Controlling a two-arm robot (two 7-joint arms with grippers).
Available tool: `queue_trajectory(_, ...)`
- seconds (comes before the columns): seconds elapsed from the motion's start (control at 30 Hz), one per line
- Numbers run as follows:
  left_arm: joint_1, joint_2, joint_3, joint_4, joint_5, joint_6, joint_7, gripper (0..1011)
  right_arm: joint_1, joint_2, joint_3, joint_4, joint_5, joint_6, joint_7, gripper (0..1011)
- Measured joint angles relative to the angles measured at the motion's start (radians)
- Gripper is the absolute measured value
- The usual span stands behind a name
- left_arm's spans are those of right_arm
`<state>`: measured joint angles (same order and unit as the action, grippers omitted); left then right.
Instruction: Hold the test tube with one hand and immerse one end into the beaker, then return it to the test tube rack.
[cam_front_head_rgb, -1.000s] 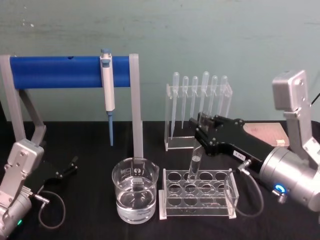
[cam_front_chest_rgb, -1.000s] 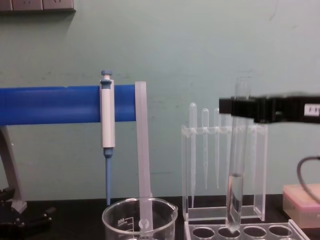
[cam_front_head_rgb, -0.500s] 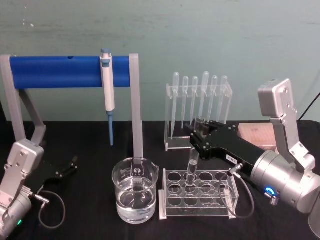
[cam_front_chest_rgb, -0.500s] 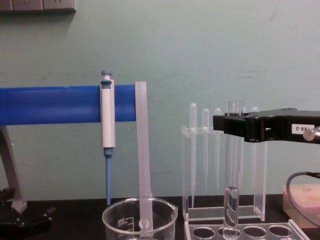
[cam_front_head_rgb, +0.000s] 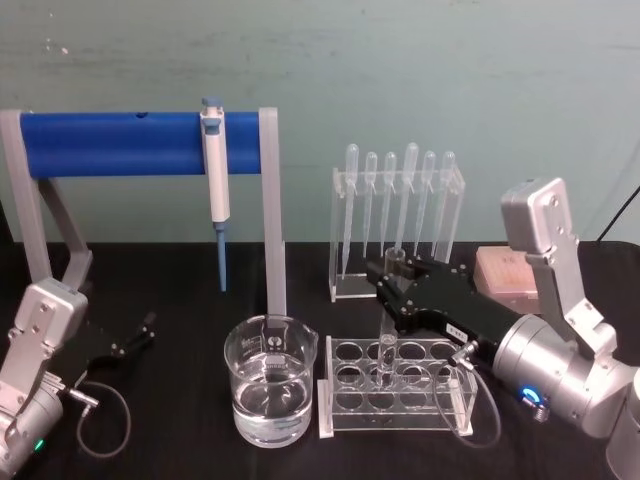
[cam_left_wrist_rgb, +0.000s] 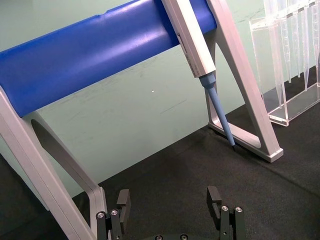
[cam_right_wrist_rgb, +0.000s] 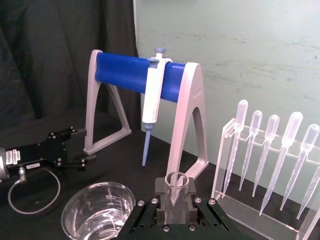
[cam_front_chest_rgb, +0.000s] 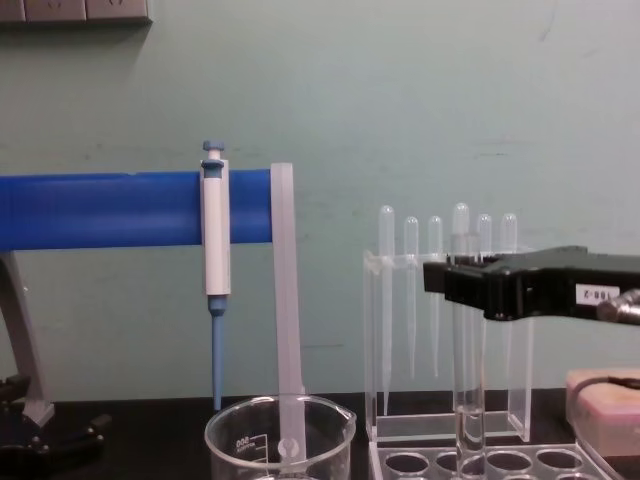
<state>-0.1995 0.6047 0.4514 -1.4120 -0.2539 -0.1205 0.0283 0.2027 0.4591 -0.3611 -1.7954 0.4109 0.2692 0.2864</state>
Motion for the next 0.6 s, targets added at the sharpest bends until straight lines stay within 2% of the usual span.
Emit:
queue_trajectory(0.2, 0.0, 0.0, 0.0, 0.0, 0.0, 0.0, 0.0, 1000, -0.005, -0.01, -0.009, 0.032, -0.027, -0.033, 0.014, 225)
queue_trajectory(0.6, 0.0, 0.0, 0.0, 0.0, 0.0, 0.0, 0.0, 1000, -0.021, -0.03, -0.01, 0.071, -0.041, -0.066, 0.032, 225)
